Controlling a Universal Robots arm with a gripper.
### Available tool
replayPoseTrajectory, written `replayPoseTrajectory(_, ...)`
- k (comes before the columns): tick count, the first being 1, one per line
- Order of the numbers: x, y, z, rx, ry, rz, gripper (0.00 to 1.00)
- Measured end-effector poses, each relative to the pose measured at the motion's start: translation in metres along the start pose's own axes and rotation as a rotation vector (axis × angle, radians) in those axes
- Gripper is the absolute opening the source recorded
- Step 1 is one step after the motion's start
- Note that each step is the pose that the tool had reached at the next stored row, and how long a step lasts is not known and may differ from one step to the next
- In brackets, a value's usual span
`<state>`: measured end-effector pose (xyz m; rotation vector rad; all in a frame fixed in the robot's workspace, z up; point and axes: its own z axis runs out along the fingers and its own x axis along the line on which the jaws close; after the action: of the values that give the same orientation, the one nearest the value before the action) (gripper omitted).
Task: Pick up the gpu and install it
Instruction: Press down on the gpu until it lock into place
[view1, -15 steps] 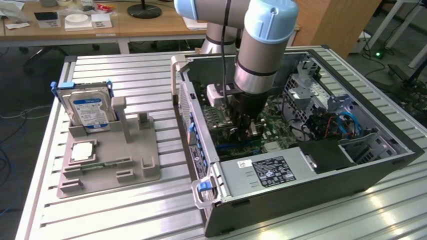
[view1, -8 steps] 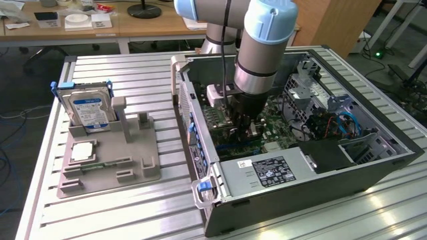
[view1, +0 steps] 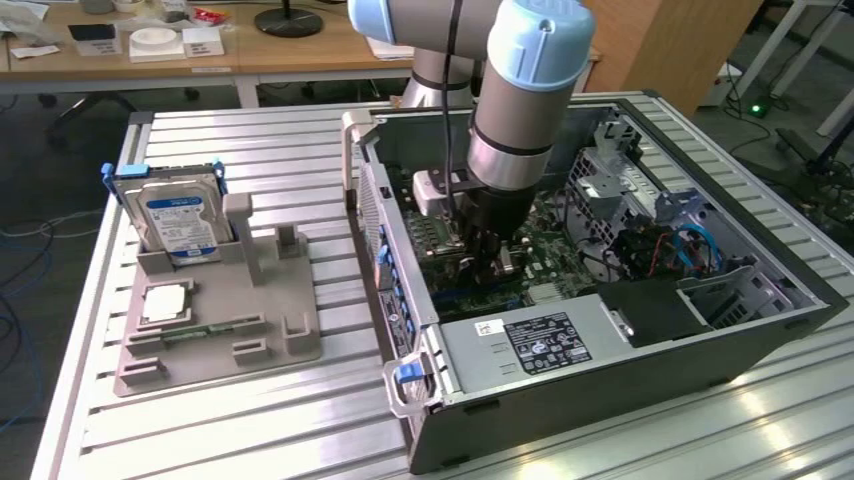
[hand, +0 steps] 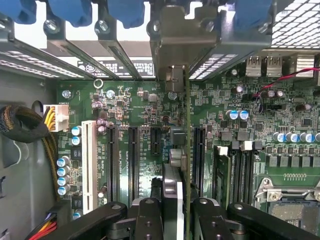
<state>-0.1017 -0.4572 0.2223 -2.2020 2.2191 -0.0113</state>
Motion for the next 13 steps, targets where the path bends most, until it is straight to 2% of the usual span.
replayPoseTrajectory(13,0.0,0.0,0.0003,-0.0001,-0.0005,0.0,0.28)
